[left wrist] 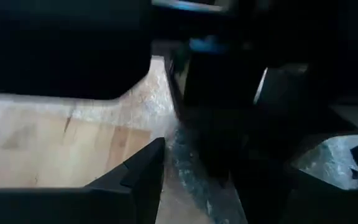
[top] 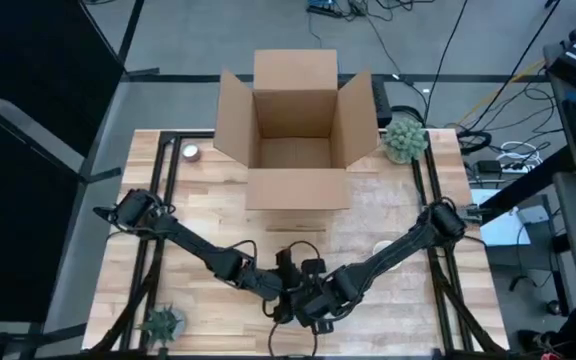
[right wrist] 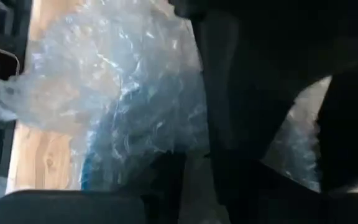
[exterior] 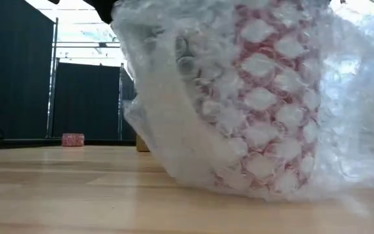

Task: Wrap mug
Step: Wrap the red cup with the left transparent bubble wrap

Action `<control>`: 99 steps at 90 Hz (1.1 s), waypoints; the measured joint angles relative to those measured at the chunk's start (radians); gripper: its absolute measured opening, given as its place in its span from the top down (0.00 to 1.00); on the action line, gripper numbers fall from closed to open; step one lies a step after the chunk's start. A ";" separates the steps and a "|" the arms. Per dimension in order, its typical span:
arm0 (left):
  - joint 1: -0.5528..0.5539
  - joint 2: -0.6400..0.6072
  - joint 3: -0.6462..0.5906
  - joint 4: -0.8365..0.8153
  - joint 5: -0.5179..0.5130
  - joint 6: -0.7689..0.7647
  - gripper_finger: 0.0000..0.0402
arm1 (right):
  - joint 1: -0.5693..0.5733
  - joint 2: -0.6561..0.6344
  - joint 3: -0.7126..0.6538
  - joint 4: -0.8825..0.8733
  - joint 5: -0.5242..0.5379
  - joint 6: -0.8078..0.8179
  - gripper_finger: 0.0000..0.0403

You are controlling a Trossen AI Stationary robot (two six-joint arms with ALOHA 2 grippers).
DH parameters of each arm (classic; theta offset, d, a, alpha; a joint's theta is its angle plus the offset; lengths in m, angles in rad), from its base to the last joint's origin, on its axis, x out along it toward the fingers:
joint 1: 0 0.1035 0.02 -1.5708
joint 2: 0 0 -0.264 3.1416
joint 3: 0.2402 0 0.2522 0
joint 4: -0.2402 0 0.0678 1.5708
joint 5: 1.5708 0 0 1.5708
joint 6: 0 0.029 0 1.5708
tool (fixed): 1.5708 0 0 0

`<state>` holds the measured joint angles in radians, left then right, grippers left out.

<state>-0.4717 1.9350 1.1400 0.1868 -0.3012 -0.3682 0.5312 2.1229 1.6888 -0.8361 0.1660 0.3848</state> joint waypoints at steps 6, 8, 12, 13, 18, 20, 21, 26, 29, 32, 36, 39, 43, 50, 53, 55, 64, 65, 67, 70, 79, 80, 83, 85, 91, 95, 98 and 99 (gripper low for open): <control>0.000 0.000 0.000 -0.001 0.000 0.000 0.60 | 0.000 0.013 0.002 -0.002 0.001 0.000 0.80; 0.000 0.000 0.000 -0.001 0.000 0.000 0.60 | 0.000 0.015 0.002 -0.004 0.001 0.000 0.80; 0.000 0.000 0.000 0.000 0.000 0.000 0.60 | 0.000 0.015 0.002 -0.009 0.001 0.000 0.80; 0.000 0.000 0.000 0.000 0.000 0.000 0.60 | 0.000 0.015 0.002 -0.010 0.001 0.000 0.80; 0.000 0.000 0.000 0.000 0.000 0.000 0.60 | 0.000 0.006 0.001 -0.014 0.001 0.002 0.80; 0.000 0.000 0.000 0.000 0.000 -0.001 0.60 | 0.000 0.002 0.000 -0.014 0.000 0.006 0.80; 0.000 0.000 0.000 0.001 0.000 -0.002 0.60 | 0.000 0.001 -0.001 -0.014 0.000 0.008 0.80; 0.000 0.000 0.000 0.002 0.001 0.000 0.60 | 0.001 -0.015 -0.004 -0.012 -0.002 0.021 0.79; 0.000 0.000 0.000 0.004 0.001 0.000 0.60 | 0.001 -0.025 -0.004 -0.013 -0.007 0.028 0.78; 0.001 0.000 0.000 0.004 0.002 -0.003 0.60 | 0.001 -0.033 -0.005 -0.014 -0.010 0.037 0.77; 0.001 0.000 0.000 0.005 0.002 -0.007 0.60 | -0.001 -0.044 -0.005 -0.016 -0.015 0.051 0.74; 0.002 0.000 0.000 0.006 0.002 -0.010 0.60 | -0.001 -0.049 -0.006 -0.018 -0.018 0.061 0.71; 0.002 0.000 0.000 0.006 0.001 -0.009 0.60 | -0.002 -0.055 -0.007 -0.021 -0.019 0.068 0.67; 0.002 0.000 0.000 0.006 0.000 -0.007 0.60 | -0.002 -0.059 -0.005 -0.022 -0.016 0.073 0.59; 0.002 0.000 0.000 0.006 0.000 -0.007 0.60 | -0.002 -0.059 -0.005 -0.021 -0.015 0.074 0.56; 0.002 0.000 0.000 0.006 0.000 -0.006 0.60 | -0.002 -0.060 -0.005 -0.021 -0.015 0.075 0.54; 0.002 0.000 0.000 0.005 0.000 -0.002 0.60 | -0.002 -0.068 -0.003 -0.022 -0.039 0.051 0.47; 0.002 0.000 0.000 0.006 0.000 -0.001 0.60 | -0.003 -0.069 -0.003 -0.023 -0.042 0.046 0.46; 0.002 0.000 0.000 0.007 0.000 -0.001 0.60 | -0.003 -0.070 0.002 -0.028 -0.046 0.039 0.46; 0.002 0.000 0.000 0.007 0.000 0.004 0.60 | -0.003 -0.073 0.009 -0.034 -0.050 0.033 0.45; 0.003 0.000 0.000 0.005 0.001 0.011 0.60 | -0.003 -0.094 0.025 -0.063 -0.070 0.018 0.45; 0.004 0.000 0.000 0.004 0.001 0.012 0.60 | -0.003 -0.098 0.027 -0.069 -0.072 0.017 0.45; 0.005 0.000 0.000 -0.002 0.002 0.015 0.60 | -0.002 -0.111 0.036 -0.088 -0.076 0.006 0.46; 0.005 0.000 -0.001 -0.004 0.004 0.016 0.60 | -0.002 -0.119 0.045 -0.102 -0.080 -0.001 0.46; 0.005 0.000 -0.002 -0.006 0.004 0.016 0.60 | -0.002 -0.142 0.064 -0.160 -0.076 -0.013 0.48; 0.005 0.000 -0.001 -0.005 0.005 0.016 0.60 | -0.001 -0.153 0.067 -0.195 -0.073 -0.009 0.48; 0.005 0.000 -0.001 -0.006 0.005 0.015 0.60 | -0.001 -0.158 0.067 -0.207 -0.070 0.001 0.49; 0.005 0.000 -0.001 -0.006 0.005 0.015 0.60 | -0.001 -0.159 0.067 -0.209 -0.069 0.004 0.49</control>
<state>-0.4663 1.9350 1.1389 0.1809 -0.2962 -0.3534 0.5302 1.9641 1.7557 -1.0454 0.0971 0.3890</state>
